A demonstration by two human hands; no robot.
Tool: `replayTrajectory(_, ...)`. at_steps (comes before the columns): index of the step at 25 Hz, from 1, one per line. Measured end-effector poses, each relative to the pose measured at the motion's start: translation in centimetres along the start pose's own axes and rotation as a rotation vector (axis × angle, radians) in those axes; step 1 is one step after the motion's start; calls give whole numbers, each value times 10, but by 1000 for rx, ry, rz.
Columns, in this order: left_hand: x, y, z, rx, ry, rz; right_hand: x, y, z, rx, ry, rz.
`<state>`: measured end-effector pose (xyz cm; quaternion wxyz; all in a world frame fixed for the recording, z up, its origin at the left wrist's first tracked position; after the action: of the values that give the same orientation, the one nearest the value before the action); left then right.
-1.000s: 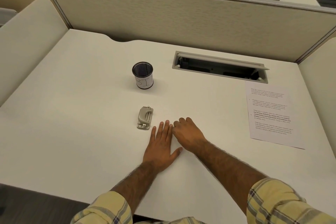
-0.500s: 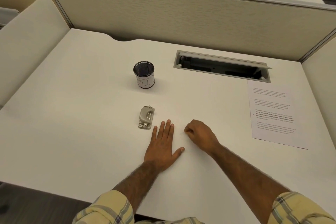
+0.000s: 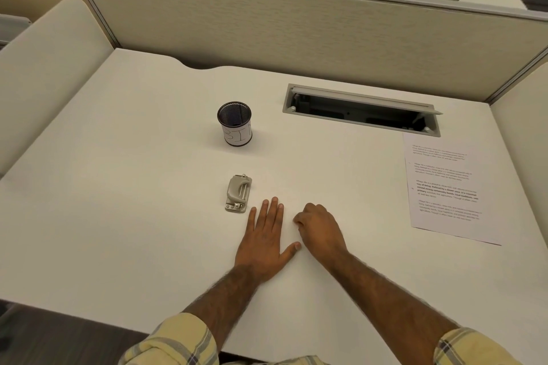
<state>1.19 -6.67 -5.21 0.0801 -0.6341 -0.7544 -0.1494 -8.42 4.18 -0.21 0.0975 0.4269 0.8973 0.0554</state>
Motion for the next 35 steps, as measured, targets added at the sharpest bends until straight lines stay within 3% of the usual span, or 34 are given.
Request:
replayTrajectory(5, 1, 0, -2, 3, 8, 5, 13, 5, 2, 51, -62, 136)
replayTrajectory(13, 0, 0, -2, -13, 3, 8, -18, -4, 0, 16, 124, 71)
replayTrajectory(19, 0, 0, -2, -4, 18, 12, -30, -6, 2, -107, 311, 29)
replayTrajectory(27, 1, 0, -4, -5, 47, 24, -49, -18, -5, -73, 421, -67)
replayTrajectory(32, 1, -1, -5, -2, 33, 8, -37, -30, 0, -71, 328, -62)
replayTrajectory(35, 1, 0, -4, 15, 29, 6, -15, -37, -5, -123, 38, 57)
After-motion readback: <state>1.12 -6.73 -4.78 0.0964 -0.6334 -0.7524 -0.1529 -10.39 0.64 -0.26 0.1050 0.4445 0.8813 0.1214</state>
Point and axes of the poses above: each hand's wrist, its own y-axis away from the middle knuckle, its own z-axis out of the palm, x = y × z, the point moved 5 cm from there along -y, towards the middle knuckle, and after that the axes turned 8 degrees about y, right-handed, at the moved point
